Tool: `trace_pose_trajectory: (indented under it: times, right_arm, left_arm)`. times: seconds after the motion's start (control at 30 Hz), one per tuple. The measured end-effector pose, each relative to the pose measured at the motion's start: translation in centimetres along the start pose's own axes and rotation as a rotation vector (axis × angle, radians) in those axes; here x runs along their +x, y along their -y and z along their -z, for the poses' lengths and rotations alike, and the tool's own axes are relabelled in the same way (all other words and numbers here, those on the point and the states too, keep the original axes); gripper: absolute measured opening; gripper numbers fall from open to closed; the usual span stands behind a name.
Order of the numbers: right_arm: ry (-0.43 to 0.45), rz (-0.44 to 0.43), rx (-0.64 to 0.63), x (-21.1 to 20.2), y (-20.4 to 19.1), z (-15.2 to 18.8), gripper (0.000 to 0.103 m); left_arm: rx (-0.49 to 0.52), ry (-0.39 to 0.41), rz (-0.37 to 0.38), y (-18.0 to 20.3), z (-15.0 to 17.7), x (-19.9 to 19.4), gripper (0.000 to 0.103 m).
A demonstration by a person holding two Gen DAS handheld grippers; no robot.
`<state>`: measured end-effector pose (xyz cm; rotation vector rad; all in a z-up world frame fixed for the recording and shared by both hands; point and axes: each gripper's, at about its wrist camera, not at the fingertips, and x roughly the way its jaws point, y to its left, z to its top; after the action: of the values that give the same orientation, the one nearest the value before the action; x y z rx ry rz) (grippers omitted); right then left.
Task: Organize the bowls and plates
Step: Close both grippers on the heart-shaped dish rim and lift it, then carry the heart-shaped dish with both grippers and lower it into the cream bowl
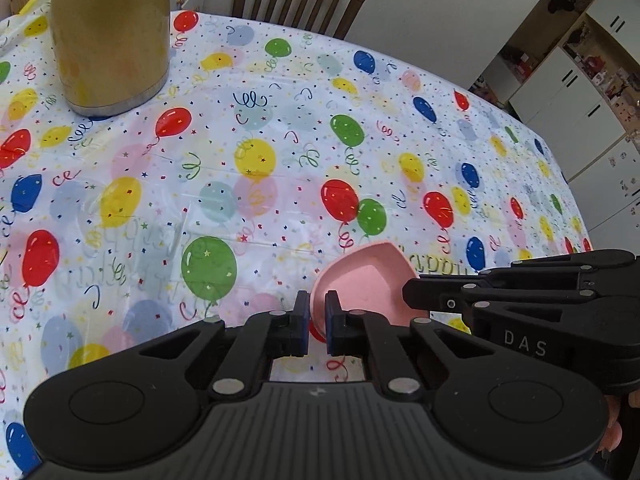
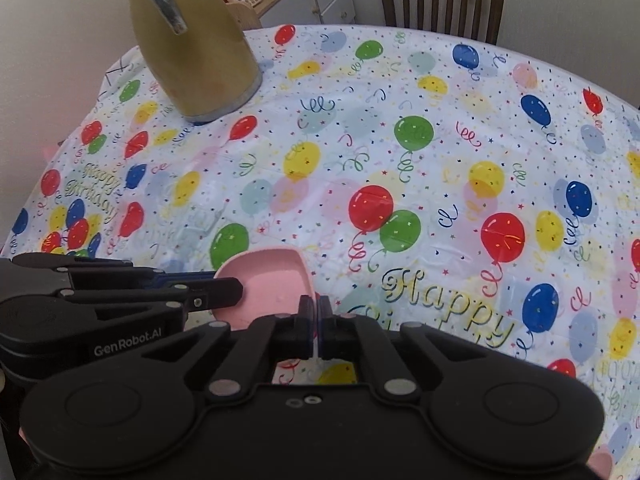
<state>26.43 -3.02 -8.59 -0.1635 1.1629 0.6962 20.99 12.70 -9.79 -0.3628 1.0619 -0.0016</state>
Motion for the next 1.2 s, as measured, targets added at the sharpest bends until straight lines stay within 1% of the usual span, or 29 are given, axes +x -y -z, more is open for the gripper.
trace_pose_trajectory:
  times: [0.23,0.47,0.83,1.2]
  right_arm:
    - [0.036,0.0,-0.005,-3.3,-1.9,1.4,0.001]
    - [0.053,-0.003,-0.009,-5.4,-3.4,3.4,0.001]
    - [0.051,-0.008,0.009,-7.0,-5.0,6.8,0.001]
    - [0.008,-0.006,0.012,-6.9,-6.1,10.2,0.001]
  left_arm:
    - [0.011,0.028,0.008,0.7,1.6,-3.8,0.007]
    - [0.025,0.037,0.015,0.9,3.7,-6.1,0.007]
    - [0.051,0.02,0.025,1.2,7.1,-8.1,0.007]
    - [0.067,-0.019,0.034,1.0,10.7,-8.5,0.007]
